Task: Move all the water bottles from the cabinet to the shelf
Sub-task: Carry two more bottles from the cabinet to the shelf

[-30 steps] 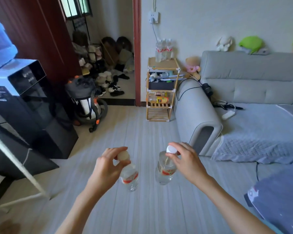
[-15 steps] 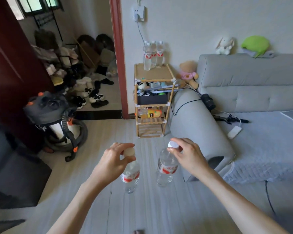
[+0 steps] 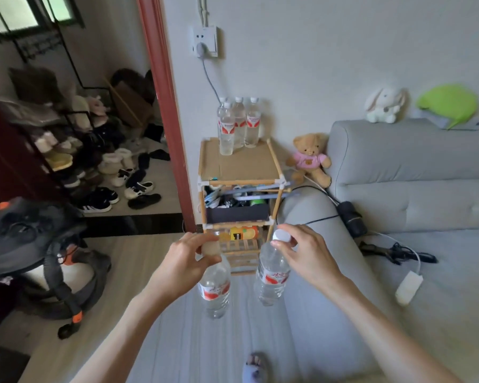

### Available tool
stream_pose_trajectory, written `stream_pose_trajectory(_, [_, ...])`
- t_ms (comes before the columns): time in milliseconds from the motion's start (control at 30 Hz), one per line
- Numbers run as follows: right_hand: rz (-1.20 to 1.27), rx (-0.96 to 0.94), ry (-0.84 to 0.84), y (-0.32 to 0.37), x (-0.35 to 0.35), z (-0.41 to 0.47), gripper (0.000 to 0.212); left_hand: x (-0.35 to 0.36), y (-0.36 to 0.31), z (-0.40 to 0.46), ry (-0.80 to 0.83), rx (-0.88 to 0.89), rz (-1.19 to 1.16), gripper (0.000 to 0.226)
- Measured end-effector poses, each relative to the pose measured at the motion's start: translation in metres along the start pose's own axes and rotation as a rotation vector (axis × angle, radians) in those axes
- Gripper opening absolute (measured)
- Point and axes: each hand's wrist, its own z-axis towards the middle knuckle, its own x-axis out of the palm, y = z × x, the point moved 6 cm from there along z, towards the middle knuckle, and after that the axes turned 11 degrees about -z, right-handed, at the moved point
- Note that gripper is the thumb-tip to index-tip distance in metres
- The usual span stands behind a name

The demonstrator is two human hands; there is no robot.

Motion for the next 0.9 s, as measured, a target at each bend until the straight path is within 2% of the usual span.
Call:
stream_pose_trajectory(133, [-0.002, -0.009, 0.008, -0.041, -0.001, 0.088, 0.030, 0.019, -0.009, 0.085, 0.043, -0.014, -0.009, 0.036])
stream_pose_trajectory(300, [-0.007, -0.058, 0.004, -0.072, 0.002, 0.184, 0.032, 0.016, -0.011, 0.179, -0.047, -0.040, -0.052, 0.034])
stream_pose_trajectory(400, [0.004, -0.071, -0.029, -0.086, 0.003, 0.239, 0.029, 0.012, -0.017, 0.237, -0.060, 0.006, -0.065, 0.033])
stream_pose_trajectory(633, [-0.017, -0.017, -0.080, -0.113, 0.027, 0.355, 0.032, 0.012, 0.000, 0.373, -0.038, 0.082, -0.049, 0.034])
stream_pose_trajectory(900, [-0.036, 0.073, -0.007, -0.143, 0.076, 0.466, 0.032, 0.014, 0.017, 0.507, 0.081, 0.158, 0.025, 0.037])
